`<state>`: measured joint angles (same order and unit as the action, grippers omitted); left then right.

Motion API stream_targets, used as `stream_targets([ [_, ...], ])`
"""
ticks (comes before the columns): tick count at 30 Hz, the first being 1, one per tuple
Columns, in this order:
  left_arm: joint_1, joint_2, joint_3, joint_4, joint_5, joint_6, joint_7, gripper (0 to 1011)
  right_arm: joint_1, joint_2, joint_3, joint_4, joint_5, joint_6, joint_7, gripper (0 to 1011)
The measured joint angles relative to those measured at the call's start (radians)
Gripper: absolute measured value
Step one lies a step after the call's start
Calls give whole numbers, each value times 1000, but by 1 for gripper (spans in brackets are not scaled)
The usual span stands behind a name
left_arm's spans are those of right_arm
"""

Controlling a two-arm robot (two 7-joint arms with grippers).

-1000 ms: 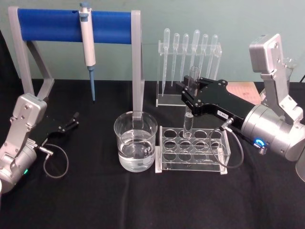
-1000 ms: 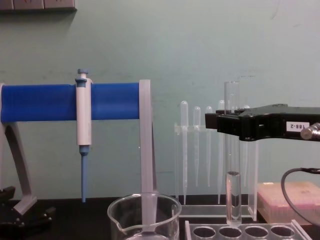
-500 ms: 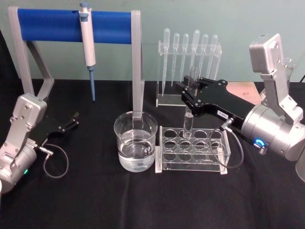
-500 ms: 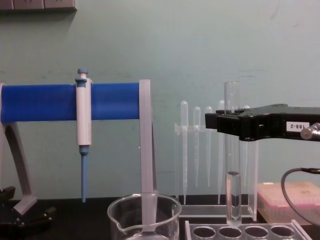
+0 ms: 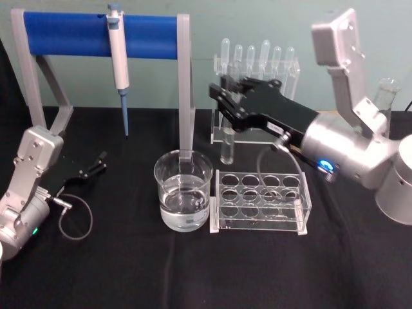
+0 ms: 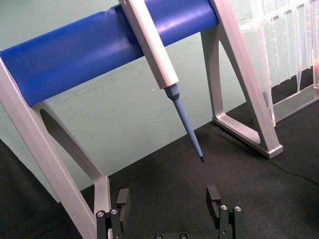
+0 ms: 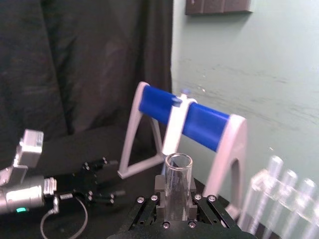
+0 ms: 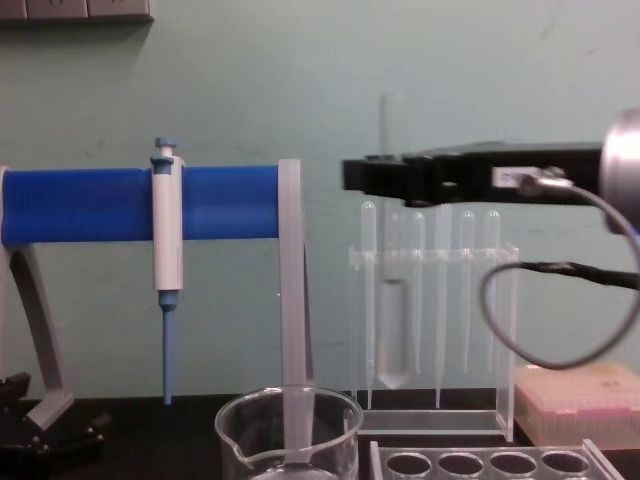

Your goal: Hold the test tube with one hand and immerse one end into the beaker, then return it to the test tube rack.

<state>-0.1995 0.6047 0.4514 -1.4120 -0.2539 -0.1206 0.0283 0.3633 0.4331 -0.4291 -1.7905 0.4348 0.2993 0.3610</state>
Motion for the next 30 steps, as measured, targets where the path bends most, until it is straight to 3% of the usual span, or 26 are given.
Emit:
stream_targets([
  [7, 0, 0, 0, 0, 0, 0, 0, 1000, 77, -77, -62, 85, 0, -1, 11, 228],
  [12, 0, 0, 0, 0, 0, 0, 0, 1000, 94, -107, -94, 131, -2, -12, 17, 228],
  [19, 0, 0, 0, 0, 0, 0, 0, 1000, 98, -130, -146, 223, -39, -66, 37, 227],
  [30, 0, 0, 0, 0, 0, 0, 0, 1000, 57, -151, -159, 290, -84, -139, 44, 228],
])
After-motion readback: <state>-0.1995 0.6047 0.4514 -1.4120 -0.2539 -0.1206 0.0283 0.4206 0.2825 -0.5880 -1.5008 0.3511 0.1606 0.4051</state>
